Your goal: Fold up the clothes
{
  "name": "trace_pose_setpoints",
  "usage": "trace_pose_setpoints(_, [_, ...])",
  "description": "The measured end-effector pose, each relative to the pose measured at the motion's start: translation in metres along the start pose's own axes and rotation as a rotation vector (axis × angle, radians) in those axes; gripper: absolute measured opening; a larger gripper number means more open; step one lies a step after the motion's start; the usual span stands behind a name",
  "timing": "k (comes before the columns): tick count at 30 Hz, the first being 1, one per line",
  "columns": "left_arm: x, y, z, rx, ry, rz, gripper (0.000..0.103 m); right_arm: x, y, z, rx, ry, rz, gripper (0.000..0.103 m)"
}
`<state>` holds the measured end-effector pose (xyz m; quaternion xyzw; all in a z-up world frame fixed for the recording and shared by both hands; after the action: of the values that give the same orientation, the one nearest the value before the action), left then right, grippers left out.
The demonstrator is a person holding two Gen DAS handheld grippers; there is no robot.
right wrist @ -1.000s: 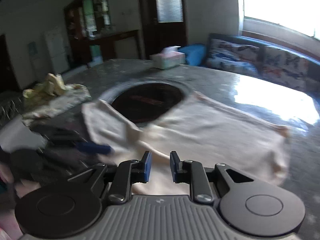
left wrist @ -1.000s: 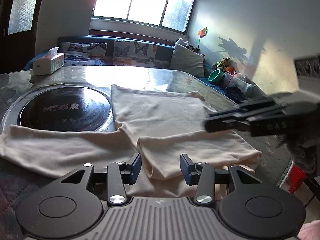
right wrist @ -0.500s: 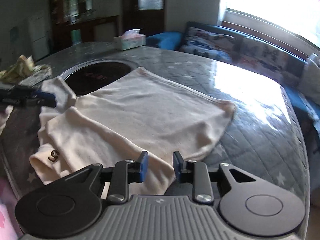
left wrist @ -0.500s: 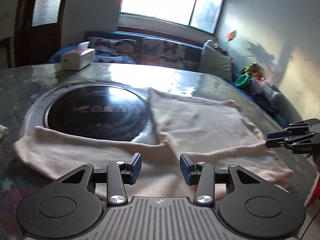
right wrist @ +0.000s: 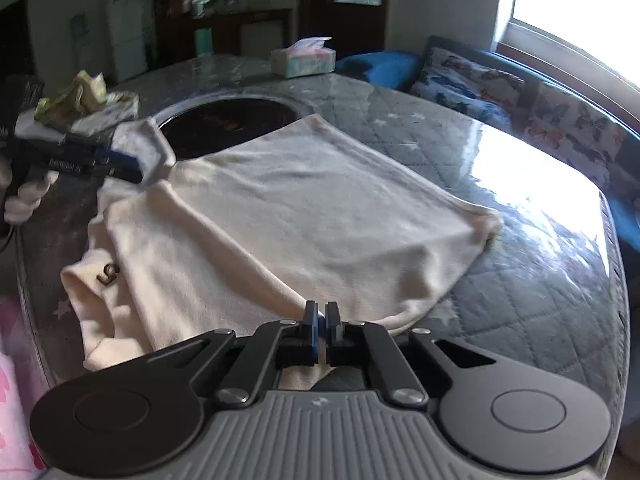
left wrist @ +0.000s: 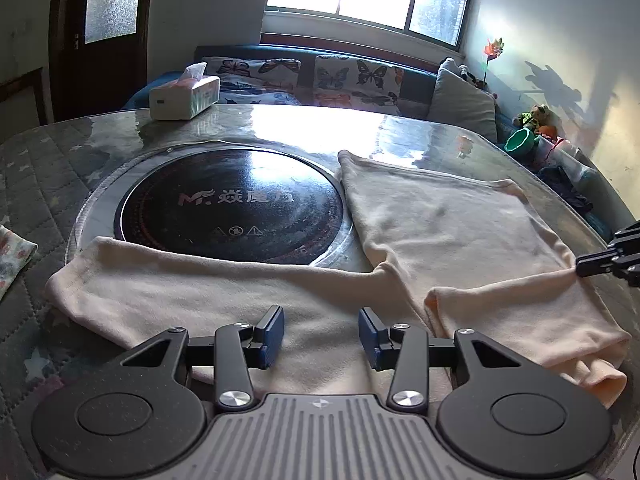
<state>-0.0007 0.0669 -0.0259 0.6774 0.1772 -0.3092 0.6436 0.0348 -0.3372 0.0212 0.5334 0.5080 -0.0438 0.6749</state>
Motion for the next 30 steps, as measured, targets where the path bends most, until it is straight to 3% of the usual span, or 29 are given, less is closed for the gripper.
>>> trace_pose_setpoints(9, [-0.008, 0.01, 0.005, 0.02, 0.014, 0.016, 0.043, -0.008, -0.01, 0.002, 0.074, -0.013, 0.05, 0.009])
trace_pose_setpoints(14, [-0.029, 0.021, 0.036, 0.06, -0.103, 0.103, 0.038, -0.03, -0.011, -0.02, 0.048, 0.028, 0.072, 0.01])
trace_pose_setpoints(18, [-0.029, 0.015, 0.063, 0.087, -0.234, 0.109, 0.025, -0.032, -0.022, -0.036, 0.047, 0.068, 0.047, 0.01])
trace_pose_setpoints(24, [-0.01, -0.008, 0.07, 0.085, -0.261, 0.03, 0.024, -0.021, -0.041, -0.045, 0.075, 0.067, -0.025, 0.01])
trace_pose_setpoints(30, [-0.019, -0.012, 0.059, 0.058, -0.268, 0.063, 0.025, -0.026, -0.02, -0.055, 0.029, 0.067, -0.011, 0.011])
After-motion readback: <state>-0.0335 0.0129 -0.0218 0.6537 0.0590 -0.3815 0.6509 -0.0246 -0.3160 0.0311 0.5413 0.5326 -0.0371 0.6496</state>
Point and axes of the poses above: each gripper's, at about its wrist camera, not at the fingertips, and x roughly the way its jaws point, z to its right, y to its top, the point moved 1 cm from there along x, roughly the way its jaws point, and after that the axes turned 9 degrees about x, right-handed, at the moved point
